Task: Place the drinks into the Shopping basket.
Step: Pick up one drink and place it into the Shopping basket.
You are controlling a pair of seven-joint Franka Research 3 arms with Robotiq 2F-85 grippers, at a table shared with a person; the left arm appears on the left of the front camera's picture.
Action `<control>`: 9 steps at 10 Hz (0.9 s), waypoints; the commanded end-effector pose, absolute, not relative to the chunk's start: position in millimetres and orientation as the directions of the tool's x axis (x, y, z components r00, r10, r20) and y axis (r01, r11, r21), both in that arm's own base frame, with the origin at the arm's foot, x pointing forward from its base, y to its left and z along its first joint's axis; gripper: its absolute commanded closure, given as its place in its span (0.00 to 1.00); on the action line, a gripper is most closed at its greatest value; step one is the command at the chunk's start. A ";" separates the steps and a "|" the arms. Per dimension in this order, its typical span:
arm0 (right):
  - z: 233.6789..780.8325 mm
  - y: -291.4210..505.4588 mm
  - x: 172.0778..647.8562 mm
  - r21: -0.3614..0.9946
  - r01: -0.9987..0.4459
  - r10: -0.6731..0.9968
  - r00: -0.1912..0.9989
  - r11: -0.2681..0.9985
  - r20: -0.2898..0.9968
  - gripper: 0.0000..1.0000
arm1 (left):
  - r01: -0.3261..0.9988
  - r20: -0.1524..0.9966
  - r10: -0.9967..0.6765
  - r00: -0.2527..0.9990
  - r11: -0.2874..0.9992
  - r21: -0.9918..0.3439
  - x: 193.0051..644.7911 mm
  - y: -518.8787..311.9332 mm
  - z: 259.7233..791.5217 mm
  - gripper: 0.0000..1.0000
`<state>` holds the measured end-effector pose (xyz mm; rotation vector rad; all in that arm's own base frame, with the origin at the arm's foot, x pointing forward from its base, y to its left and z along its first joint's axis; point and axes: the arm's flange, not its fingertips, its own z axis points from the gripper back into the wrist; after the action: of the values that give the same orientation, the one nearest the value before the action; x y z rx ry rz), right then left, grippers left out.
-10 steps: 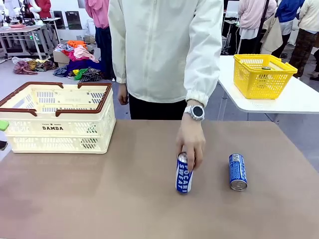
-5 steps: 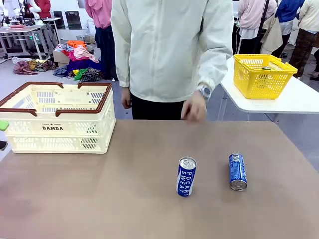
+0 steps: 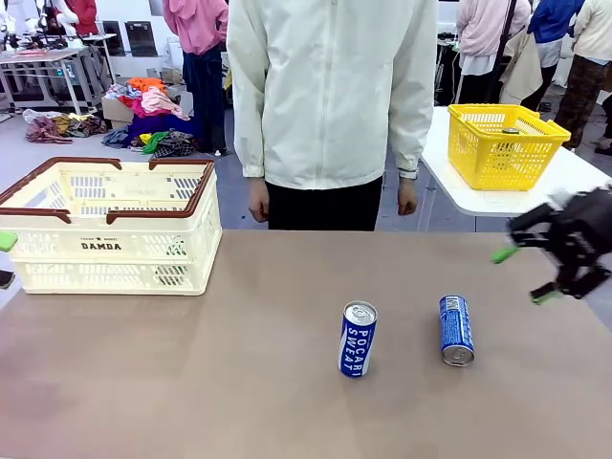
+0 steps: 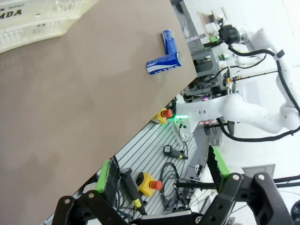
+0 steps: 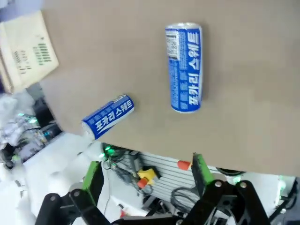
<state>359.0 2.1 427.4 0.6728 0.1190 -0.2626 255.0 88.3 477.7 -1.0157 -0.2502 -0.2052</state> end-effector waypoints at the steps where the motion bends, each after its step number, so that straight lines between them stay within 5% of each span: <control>1: 417.1 36.6 388.6 0.393 0.278 -0.229 0.959 0.877 -0.167 0.00 | 0.278 0.295 -0.048 0.954 0.505 -0.817 253.3 88.7 480.0 0.00; 5: 373.4 87.0 407.7 0.182 0.248 -0.226 0.965 0.951 -0.132 0.00 | 0.278 0.295 -0.048 0.954 0.505 -0.817 253.3 88.7 480.0 0.00; 9: 320.8 102.6 412.1 0.128 0.173 -0.161 0.982 0.977 -0.101 0.00 | 0.278 0.295 -0.048 0.954 0.505 -0.817 253.3 88.7 480.0 0.00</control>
<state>407.1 98.1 335.3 0.1655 0.1125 -0.1456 255.0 88.4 477.7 -1.0157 -0.2503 -0.2051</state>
